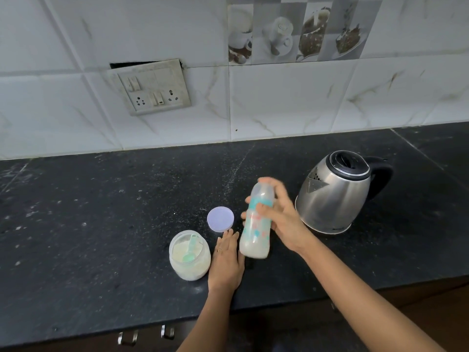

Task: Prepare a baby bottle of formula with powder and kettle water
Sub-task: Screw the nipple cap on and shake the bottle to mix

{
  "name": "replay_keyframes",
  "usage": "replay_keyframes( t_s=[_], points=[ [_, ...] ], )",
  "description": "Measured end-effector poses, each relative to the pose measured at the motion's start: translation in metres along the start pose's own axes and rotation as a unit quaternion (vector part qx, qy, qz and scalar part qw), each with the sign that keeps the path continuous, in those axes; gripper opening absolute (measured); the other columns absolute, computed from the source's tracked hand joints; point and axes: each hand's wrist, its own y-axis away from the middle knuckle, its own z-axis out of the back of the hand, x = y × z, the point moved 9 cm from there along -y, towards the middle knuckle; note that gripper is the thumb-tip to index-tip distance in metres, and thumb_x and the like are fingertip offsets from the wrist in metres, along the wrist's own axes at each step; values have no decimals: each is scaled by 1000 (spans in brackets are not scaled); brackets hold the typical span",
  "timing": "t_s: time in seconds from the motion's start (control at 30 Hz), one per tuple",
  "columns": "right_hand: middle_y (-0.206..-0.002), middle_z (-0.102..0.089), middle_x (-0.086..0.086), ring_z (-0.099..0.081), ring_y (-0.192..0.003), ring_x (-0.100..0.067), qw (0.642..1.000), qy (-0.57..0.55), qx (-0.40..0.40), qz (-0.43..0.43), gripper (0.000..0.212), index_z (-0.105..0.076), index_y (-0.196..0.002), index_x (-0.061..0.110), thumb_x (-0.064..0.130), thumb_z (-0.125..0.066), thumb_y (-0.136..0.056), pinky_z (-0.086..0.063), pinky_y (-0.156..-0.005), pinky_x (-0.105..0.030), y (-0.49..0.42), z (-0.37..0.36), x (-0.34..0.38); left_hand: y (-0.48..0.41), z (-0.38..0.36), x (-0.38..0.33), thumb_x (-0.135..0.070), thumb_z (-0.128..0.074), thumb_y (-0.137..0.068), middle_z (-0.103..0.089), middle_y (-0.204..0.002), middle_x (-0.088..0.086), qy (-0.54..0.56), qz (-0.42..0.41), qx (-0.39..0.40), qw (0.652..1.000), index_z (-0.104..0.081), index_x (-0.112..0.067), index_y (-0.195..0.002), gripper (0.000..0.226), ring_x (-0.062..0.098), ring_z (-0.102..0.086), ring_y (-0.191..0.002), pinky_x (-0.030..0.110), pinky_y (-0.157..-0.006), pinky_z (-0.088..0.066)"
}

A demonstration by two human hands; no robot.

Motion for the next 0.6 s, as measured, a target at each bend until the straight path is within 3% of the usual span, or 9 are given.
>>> replay_keyframes(
  t_s=[0.07,0.2,0.23,0.33,0.37,0.47,0.5,0.53,0.6],
  points=[
    [-120,-56,-23,-64,-101,-36,996,72,55,-9,59,-45,-129,24,8,-71,-79,-56,-80,-45,4,-9,1,0,-2,1,-31,-37,-102,-21,-160,-2,-3,-3,5,1000,-27,-19,-151,52,10,-10,-149,25,-121,0],
    [-110,-57,-17,-67,-91,-37,990,-96,-105,6,48,-43,-127,30,3,-58,-91,-54,-87,-55,-10,24,9,0,-1,2,-35,-34,-103,-21,-160,-2,-4,11,-8,1000,-30,-19,-150,50,11,-11,-149,23,-119,1],
    [-110,-57,-17,-67,-91,-38,992,-87,-87,6,47,-44,-126,31,3,-58,-91,-52,-88,-57,-12,21,7,0,-1,2,-35,-34,-103,-21,-160,-2,-5,8,-6,1000,-29,-20,-150,50,11,-11,-149,24,-120,0],
    [-120,-57,-23,-64,-102,-37,993,90,78,-23,55,-45,-128,26,4,-66,-83,-54,-86,-54,-3,-12,0,0,-4,2,-32,-36,-102,-20,-160,-3,-4,-1,7,1000,-24,-20,-152,53,10,-9,-149,27,-122,-1],
    [-120,-57,-24,-65,-102,-37,993,90,80,-8,56,-45,-129,23,5,-68,-81,-55,-84,-52,-6,-12,3,0,-3,2,-32,-36,-102,-20,-160,-2,-5,-1,4,1000,-24,-20,-152,53,10,-9,-149,26,-121,-1],
    [-109,-57,-20,-65,-90,-37,993,-94,-67,16,56,-44,-128,26,8,-65,-79,-54,-86,-54,-13,14,11,0,-1,2,-35,-35,-103,-20,-160,-3,-7,11,-11,1000,-28,-20,-150,50,11,-11,-149,23,-119,1],
    [-108,-57,-18,-64,-91,-38,991,-105,-79,23,57,-44,-128,28,7,-65,-79,-53,-87,-55,-12,17,11,0,0,1,-35,-35,-103,-20,-160,-3,-9,10,-12,1000,-28,-20,-150,50,11,-12,-149,23,-119,1],
    [-109,-57,-19,-63,-93,-40,996,-68,-49,23,60,-45,-128,27,6,-68,-77,-53,-88,-56,-12,12,8,0,-2,2,-34,-36,-102,-21,-160,-3,-7,6,-7,1000,-27,-20,-151,51,12,-12,-149,24,-120,0],
    [-117,-58,-21,-59,-105,-44,991,109,78,5,64,-48,-128,22,4,-74,-73,-51,-90,-58,-2,-10,-2,-1,-6,4,-34,-37,-102,-19,-161,-3,-3,1,7,1000,-23,-21,-152,53,11,-11,-149,28,-122,-3]
  ],
)
